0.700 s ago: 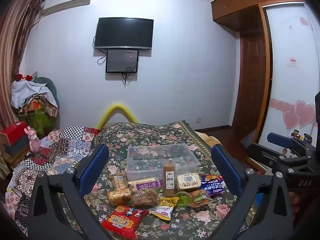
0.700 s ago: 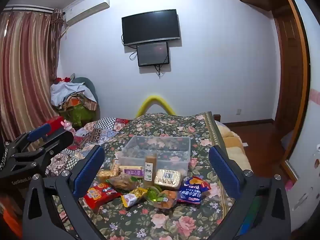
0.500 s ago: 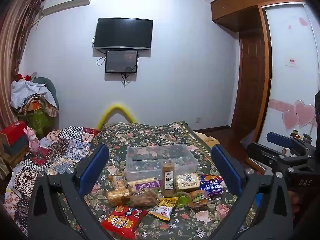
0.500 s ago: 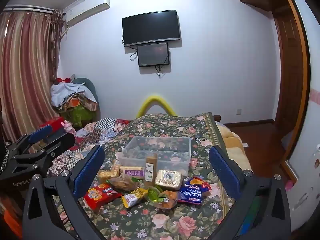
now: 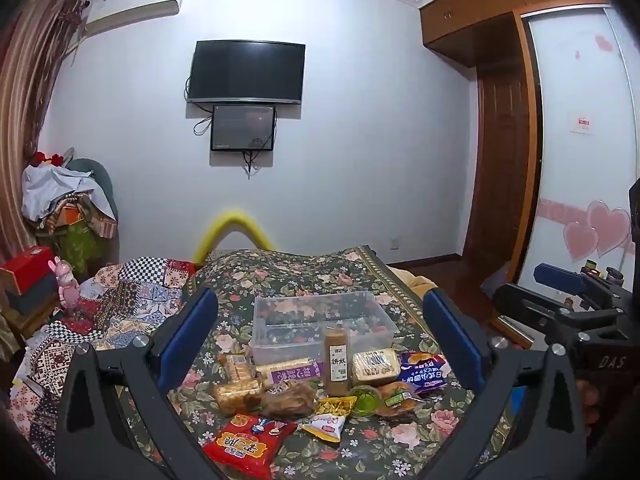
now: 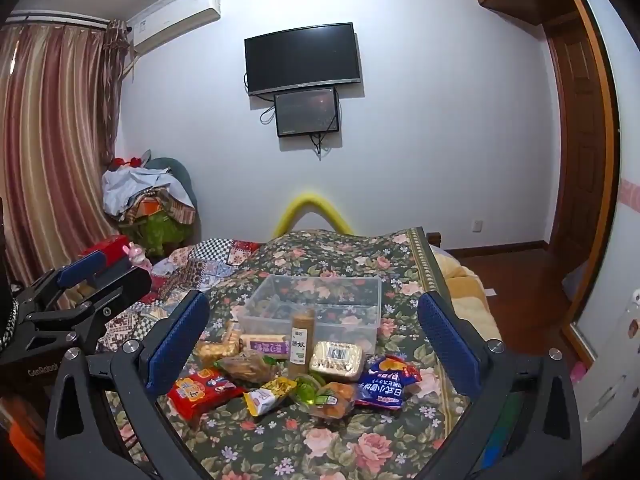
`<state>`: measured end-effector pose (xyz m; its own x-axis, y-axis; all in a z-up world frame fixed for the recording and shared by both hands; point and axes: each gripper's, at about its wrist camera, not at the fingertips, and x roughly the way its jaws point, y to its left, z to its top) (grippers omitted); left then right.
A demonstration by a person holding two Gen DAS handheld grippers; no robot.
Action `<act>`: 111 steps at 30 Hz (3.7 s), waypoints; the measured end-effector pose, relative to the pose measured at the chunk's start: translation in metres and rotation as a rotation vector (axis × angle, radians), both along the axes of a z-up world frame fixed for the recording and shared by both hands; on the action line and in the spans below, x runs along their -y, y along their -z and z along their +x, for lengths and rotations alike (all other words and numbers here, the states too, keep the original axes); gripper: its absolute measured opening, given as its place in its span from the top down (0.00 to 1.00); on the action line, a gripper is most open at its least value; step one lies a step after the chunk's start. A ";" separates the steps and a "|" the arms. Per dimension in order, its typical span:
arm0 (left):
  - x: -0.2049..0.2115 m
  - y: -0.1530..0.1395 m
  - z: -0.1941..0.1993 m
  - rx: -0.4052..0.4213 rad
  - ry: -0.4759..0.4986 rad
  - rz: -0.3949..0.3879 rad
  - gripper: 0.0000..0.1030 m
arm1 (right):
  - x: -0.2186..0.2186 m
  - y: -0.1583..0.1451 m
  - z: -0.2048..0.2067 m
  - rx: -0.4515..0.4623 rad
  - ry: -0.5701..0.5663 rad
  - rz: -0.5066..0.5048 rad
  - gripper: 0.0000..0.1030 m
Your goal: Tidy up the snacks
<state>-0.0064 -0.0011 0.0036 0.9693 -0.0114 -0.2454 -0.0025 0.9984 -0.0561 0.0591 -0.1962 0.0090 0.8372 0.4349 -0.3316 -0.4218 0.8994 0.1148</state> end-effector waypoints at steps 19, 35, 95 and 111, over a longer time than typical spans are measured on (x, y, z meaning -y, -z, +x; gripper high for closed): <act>-0.004 0.001 0.001 -0.004 -0.011 -0.004 0.00 | -0.001 0.001 -0.002 0.008 0.004 -0.006 0.00; -0.002 0.002 0.001 -0.006 -0.011 -0.003 0.00 | -0.001 0.001 -0.002 0.009 0.003 -0.007 0.00; -0.081 0.178 0.092 -0.584 -0.021 -0.038 0.04 | 0.004 0.127 0.084 -0.443 0.014 -0.164 0.13; -0.085 0.242 0.122 -0.754 0.039 -0.038 0.05 | -0.026 0.172 0.112 -0.587 -0.058 -0.202 0.22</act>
<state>0.1156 0.0840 -0.2384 0.5375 -0.0638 -0.8408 -0.0185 0.9960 -0.0874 0.1706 -0.1706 -0.1629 0.4670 0.3554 -0.8097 -0.3890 0.9049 0.1728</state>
